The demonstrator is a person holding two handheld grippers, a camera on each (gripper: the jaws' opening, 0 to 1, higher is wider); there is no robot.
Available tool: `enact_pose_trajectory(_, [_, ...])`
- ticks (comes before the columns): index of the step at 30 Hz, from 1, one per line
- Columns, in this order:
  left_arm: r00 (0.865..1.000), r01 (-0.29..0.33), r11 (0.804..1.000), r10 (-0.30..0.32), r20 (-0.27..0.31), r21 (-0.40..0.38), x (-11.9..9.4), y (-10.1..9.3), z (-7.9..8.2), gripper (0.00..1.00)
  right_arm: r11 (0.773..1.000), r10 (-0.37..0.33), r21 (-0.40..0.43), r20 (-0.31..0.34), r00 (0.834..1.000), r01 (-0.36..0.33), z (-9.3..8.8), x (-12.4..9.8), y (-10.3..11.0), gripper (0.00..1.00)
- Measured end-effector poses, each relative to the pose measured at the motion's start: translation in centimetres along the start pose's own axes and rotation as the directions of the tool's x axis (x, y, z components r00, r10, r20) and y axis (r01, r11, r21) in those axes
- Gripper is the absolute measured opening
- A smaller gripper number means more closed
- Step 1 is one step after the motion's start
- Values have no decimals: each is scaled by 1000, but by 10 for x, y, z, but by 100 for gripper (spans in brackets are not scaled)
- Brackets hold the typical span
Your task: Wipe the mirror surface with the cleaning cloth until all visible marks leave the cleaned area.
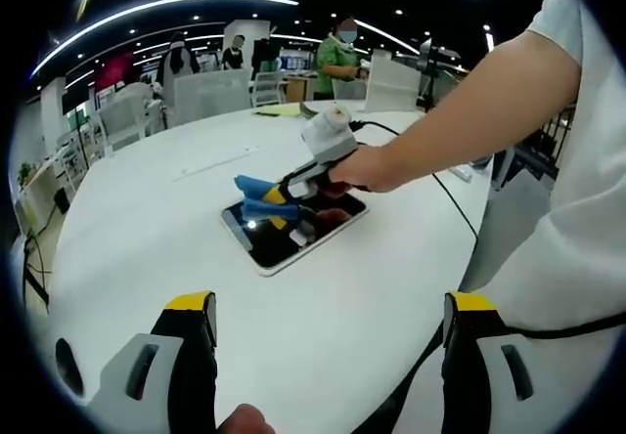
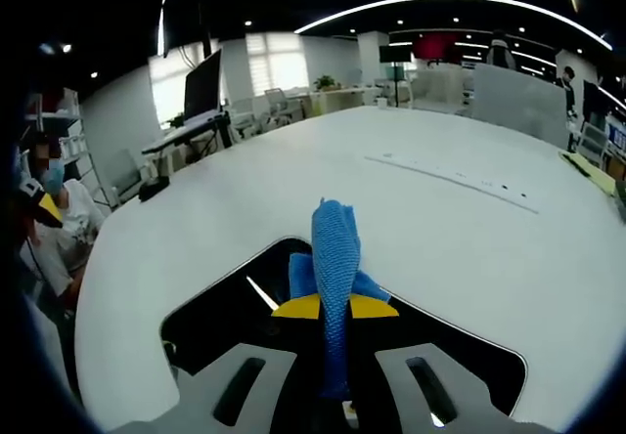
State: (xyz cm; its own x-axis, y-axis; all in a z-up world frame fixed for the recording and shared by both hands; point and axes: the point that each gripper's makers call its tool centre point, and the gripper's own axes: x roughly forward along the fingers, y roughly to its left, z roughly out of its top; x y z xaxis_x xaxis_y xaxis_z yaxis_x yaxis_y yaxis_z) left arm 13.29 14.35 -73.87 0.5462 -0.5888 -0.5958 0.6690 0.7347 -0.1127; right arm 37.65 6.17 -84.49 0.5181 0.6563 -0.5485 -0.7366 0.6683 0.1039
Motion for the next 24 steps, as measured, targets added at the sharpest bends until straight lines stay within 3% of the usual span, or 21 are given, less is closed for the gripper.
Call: enact_pose_trajectory(24, [1000,16,999,-16,-1,35,6,3,8,97,997,-69,34,-1,998,69,-17,-28,-35,3])
